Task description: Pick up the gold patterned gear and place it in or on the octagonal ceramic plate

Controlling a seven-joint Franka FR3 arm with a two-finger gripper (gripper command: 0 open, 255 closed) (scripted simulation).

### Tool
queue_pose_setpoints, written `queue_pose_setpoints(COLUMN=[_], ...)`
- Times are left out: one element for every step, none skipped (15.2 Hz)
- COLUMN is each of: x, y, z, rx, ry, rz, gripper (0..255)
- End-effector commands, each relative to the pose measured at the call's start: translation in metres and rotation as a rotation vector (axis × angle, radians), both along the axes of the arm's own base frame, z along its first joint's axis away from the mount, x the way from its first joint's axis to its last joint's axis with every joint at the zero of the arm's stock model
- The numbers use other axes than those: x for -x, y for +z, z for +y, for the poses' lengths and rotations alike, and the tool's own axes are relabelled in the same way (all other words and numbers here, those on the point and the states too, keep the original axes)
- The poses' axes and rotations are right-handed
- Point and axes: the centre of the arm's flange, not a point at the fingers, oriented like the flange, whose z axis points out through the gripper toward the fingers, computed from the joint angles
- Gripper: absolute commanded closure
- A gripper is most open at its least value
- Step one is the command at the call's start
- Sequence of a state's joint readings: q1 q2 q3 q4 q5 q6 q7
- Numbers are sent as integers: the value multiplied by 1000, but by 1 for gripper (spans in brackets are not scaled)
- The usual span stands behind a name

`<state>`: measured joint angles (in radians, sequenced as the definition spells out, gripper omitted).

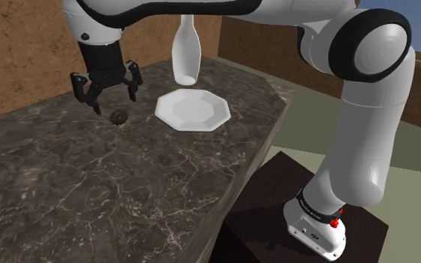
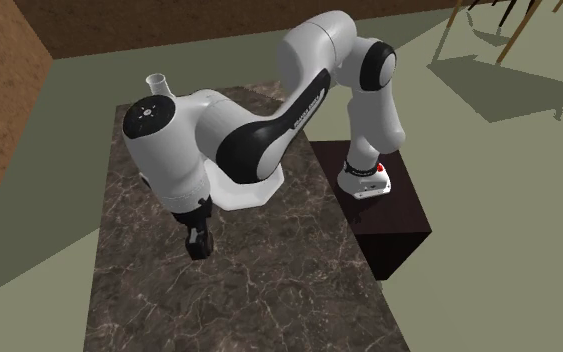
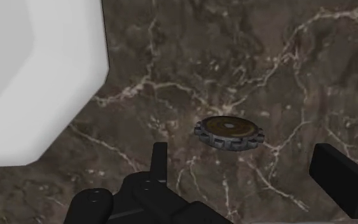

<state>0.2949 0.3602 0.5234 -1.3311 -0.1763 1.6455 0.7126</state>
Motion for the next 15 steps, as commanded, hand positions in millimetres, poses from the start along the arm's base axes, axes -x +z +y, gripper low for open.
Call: queue_pose_setpoints(x=[0,0,0,0,0,0,0,0,0,0,0,0,0,0,0], y=[-10,-15,-21,-26,-29,-29,-29,-29,-29,-29,-29,-29,-29,-29,-29], z=[1,1,1,1,1,1,1,1,1,1,1,1,1,1,1], rx=[0,0,0,0,0,0,0,0,0,0,0,0,0,0,0], ry=[0,0,0,0,0,0,0,0,0,0,0,0,0,0,0], rz=[-1,-1,-1,-1,-1,-1,-1,-1,-1,-1,-1,-1,-1,-1,-1], gripper=[0,0,0,0,0,0,0,0,0,0,0,0,255,255,255])
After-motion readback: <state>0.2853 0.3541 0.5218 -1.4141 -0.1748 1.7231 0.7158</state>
